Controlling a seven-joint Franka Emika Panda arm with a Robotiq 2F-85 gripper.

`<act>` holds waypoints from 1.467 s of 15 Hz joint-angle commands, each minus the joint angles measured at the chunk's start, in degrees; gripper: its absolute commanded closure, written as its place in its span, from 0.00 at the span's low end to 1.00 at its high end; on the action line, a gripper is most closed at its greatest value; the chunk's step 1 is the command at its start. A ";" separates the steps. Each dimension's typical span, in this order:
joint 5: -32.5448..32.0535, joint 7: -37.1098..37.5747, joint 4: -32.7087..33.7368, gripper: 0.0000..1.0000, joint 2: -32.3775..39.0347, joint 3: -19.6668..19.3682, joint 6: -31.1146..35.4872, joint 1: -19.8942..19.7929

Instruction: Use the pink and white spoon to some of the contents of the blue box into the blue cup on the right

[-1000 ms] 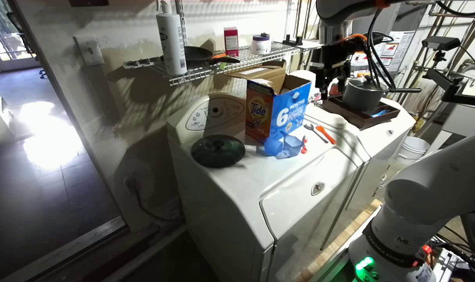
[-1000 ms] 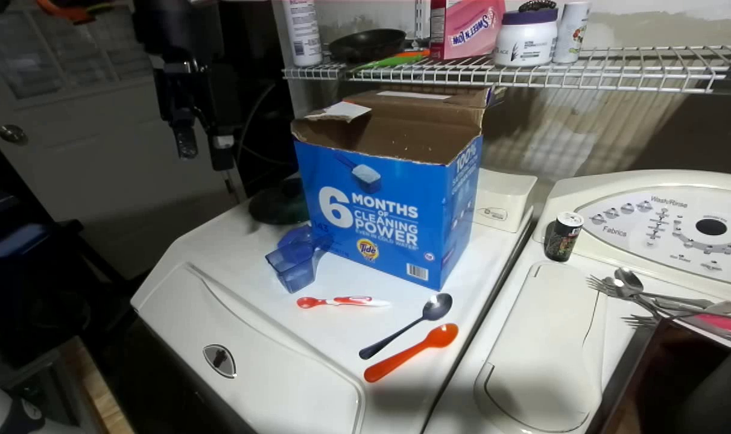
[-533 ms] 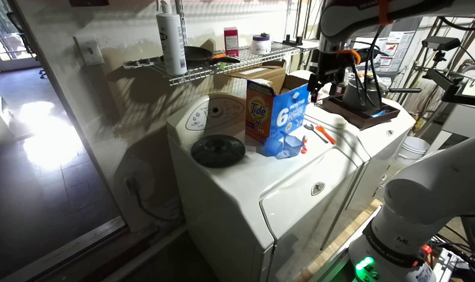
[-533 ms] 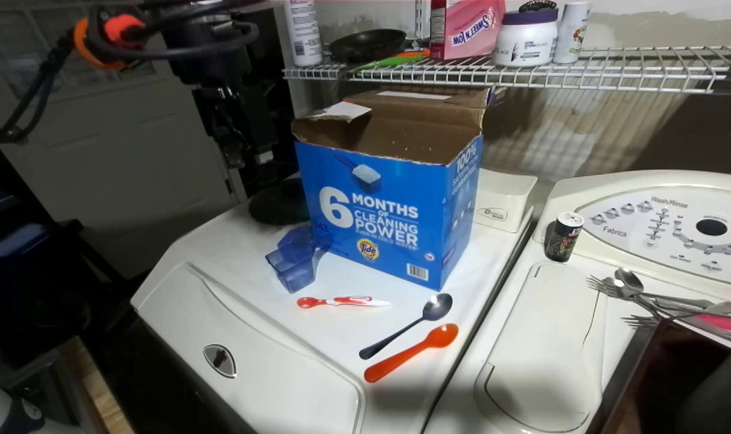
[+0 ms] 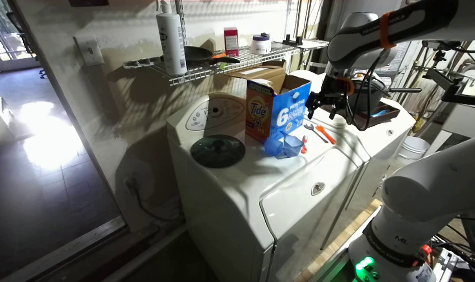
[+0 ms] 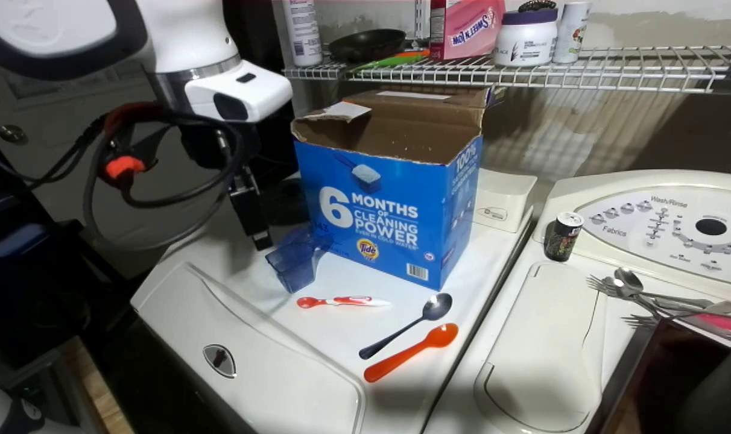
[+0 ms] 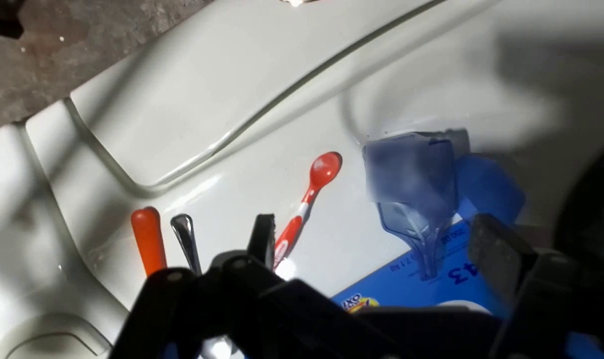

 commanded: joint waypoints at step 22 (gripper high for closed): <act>-4.18 2.59 5.85 0.00 21.69 0.27 12.05 -3.77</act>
